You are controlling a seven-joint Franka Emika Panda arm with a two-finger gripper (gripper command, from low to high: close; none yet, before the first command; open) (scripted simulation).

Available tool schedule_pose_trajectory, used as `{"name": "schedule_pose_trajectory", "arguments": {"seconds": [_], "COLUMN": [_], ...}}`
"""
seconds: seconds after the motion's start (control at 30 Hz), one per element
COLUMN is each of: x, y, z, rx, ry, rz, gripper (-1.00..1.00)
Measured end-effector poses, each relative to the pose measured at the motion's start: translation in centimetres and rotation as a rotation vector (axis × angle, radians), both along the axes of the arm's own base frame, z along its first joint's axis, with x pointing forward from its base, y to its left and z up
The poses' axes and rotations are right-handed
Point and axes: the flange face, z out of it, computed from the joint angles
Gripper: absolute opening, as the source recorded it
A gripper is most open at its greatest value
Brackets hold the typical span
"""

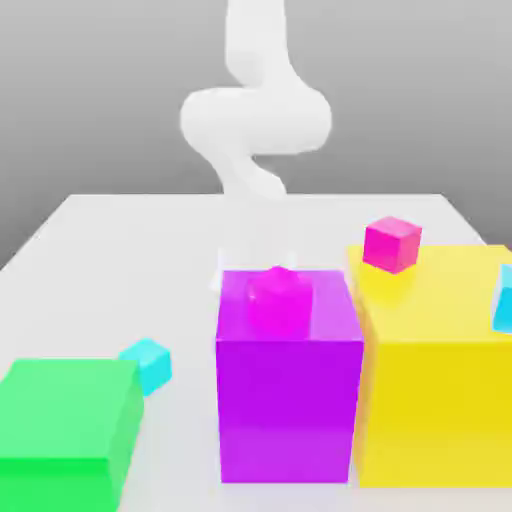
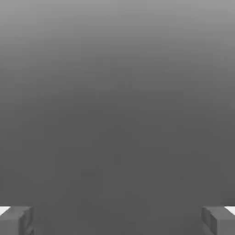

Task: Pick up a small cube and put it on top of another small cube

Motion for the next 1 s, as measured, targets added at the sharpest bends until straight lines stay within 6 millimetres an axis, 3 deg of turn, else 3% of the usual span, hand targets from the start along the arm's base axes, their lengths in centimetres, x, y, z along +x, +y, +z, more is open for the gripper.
{"name": "schedule_pose_trajectory", "arguments": {"seconds": [0.13,0.3,0.43,0.6,0.67,0.8,0.83,1.0], "x": [2.8,2.3,-1.4,-8.8,-9.8,-10.4,-10.5,-10.5], "y": [-4.1,-9.3,-12.6,-14.9,-15.0,-15.1,-15.1,-15.0], "z": [-9.9,-22.5,-32.6,-45.4,-48.3,-51.8,-52.5,-52.5], "rx": [0.020,0.068,0.131,0.235,0.247,0.250,0.252,0.252], "ry": [0.142,0.317,0.466,0.656,0.682,0.691,0.691,0.691], "rz": [-0.113,-0.257,-0.381,-0.540,-0.560,-0.570,-0.569,-0.570], "gripper": [0.00,0.00,0.00,0.00,0.00,0.00,-1.00,-1.00]}}
